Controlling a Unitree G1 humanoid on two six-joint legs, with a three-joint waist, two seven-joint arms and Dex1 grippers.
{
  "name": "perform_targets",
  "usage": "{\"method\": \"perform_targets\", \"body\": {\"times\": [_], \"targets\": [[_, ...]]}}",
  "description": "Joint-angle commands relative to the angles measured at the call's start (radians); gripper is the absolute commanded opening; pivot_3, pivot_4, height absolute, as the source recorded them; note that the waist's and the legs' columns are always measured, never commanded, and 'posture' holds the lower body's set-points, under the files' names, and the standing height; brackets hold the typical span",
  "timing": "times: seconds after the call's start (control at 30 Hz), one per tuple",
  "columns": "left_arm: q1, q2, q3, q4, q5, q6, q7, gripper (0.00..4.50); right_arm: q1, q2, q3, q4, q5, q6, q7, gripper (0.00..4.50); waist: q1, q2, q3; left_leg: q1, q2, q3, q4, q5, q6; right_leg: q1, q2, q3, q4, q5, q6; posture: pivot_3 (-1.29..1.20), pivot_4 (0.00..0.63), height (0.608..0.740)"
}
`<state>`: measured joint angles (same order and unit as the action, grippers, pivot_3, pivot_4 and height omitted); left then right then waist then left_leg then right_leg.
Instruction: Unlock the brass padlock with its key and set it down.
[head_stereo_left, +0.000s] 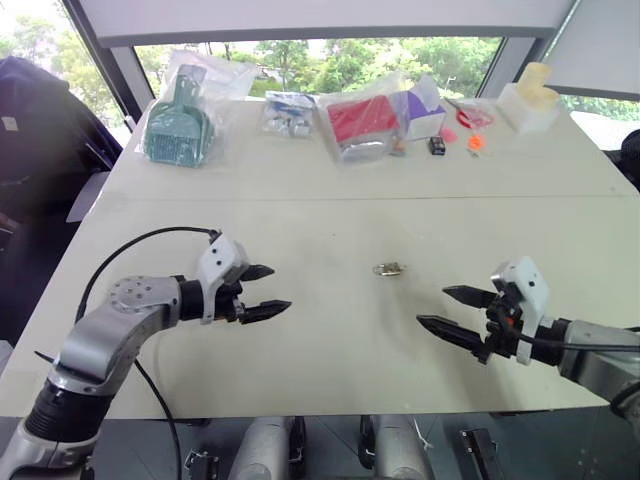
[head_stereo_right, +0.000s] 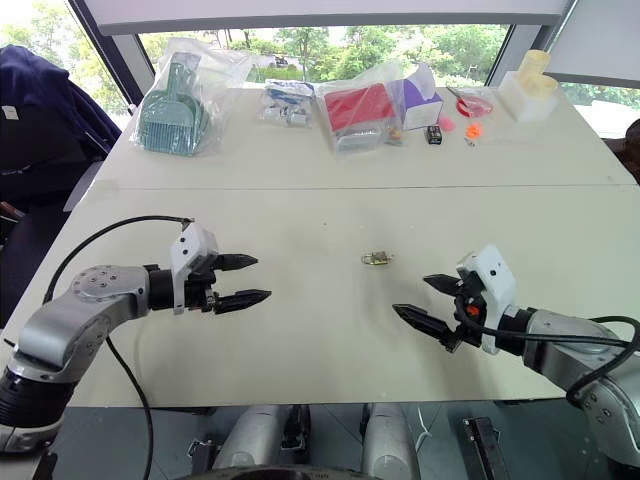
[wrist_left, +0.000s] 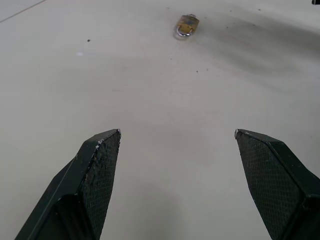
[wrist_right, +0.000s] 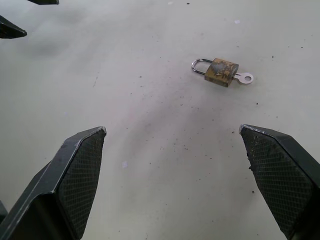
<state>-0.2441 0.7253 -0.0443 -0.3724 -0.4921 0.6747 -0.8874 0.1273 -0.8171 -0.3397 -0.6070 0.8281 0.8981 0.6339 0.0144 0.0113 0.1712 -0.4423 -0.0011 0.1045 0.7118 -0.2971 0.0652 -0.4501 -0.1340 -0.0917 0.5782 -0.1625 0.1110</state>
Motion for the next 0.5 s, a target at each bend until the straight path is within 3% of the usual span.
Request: {"method": "perform_targets", "body": {"times": [0.03, 0.33, 0.5], "targets": [[-0.018, -0.005, 0.028, -0.013, -0.013, -0.013, 0.003, 3.81, -0.008, 0.013, -0.009, -0.018, 0.001, -0.02, -0.011, 4.43, 0.0, 0.0, 0.0, 0.0, 0.0, 0.0, 0.0, 0.0, 0.0, 0.0, 0.0, 0.0, 0.0, 0.0, 0.0, 0.0, 0.15, 0.735], [-0.033, -0.006, 0.014, 0.007, -0.003, -0.015, -0.004, 3.81, -0.01, 0.03, 0.004, -0.029, 0.002, -0.022, -0.032, 4.43, 0.0, 0.0, 0.0, 0.0, 0.0, 0.0, 0.0, 0.0, 0.0, 0.0, 0.0, 0.0, 0.0, 0.0, 0.0, 0.0, 0.15, 0.735], [-0.033, -0.016, -0.019, 0.015, 0.1, -0.067, 0.062, 3.81, -0.018, 0.038, 0.014, -0.03, 0.002, -0.022, -0.043, 4.43, 0.0, 0.0, 0.0, 0.0, 0.0, 0.0, 0.0, 0.0, 0.0, 0.0, 0.0, 0.0, 0.0, 0.0, 0.0, 0.0, 0.15, 0.735]]}}
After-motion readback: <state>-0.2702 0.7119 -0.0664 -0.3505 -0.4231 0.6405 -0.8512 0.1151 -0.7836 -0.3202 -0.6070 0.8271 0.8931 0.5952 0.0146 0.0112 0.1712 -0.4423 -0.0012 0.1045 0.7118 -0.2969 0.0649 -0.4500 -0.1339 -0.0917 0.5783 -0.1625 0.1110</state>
